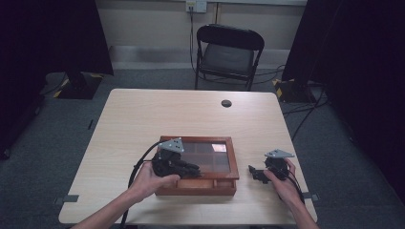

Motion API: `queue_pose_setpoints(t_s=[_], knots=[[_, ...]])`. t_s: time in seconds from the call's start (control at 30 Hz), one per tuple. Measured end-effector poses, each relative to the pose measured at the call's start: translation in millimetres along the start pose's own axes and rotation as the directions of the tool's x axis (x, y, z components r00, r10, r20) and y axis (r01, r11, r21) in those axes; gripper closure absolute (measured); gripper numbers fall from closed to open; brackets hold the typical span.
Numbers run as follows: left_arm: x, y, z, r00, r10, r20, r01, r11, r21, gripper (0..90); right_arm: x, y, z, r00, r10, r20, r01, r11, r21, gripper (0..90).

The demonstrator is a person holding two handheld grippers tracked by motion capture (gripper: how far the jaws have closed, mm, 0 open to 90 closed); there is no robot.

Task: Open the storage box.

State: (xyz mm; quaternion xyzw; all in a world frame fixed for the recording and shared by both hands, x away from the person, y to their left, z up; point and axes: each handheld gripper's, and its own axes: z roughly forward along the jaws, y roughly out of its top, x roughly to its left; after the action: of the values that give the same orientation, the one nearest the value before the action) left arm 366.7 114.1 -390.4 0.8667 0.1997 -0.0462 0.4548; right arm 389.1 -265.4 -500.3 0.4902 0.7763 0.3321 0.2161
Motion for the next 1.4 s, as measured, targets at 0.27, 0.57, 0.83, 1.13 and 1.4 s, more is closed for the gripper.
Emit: queue_pose_setpoints(t_s=[0.27, 0.57, 0.83, 1.13, 1.4], knots=[[-0.5, 5.6, -5.3, 0.9999, 0.007, -0.008, -0.007, 1.0, 0.001, 80.4, -0.1, 0.0, -0.1, 1.0, -0.001, -0.001, 0.001, 1.0, 0.0, 9.1], [0.7, 11.6, -8.8, 0.9999, -0.004, -0.014, 0.004, 1.0, 0.003, 80.3, -0.2, 0.0, 0.0, 1.0, -0.001, -0.001, 0.001, 1.0, 0.001, 9.0], [3.5, 17.4, -12.2, 1.0, -0.007, 0.001, 0.007, 0.9999, 0.009, 80.4, -0.2, 0.1, 0.1, 1.0, 0.0, -0.001, 0.0, 1.0, 0.001, 8.9], [8.0, 29.0, -17.3, 0.9998, -0.02, 0.009, 0.02, 0.9998, 0.005, 80.5, -0.4, 0.3, 0.3, 1.0, -0.001, -0.001, 0.001, 1.0, 0.002, 8.6], [8.7, 33.4, -18.1, 0.9997, -0.022, 0.004, 0.022, 0.9995, 0.023, 80.4, -0.6, 0.3, 0.4, 1.0, -0.003, -0.003, 0.003, 1.0, 0.001, 8.5]])
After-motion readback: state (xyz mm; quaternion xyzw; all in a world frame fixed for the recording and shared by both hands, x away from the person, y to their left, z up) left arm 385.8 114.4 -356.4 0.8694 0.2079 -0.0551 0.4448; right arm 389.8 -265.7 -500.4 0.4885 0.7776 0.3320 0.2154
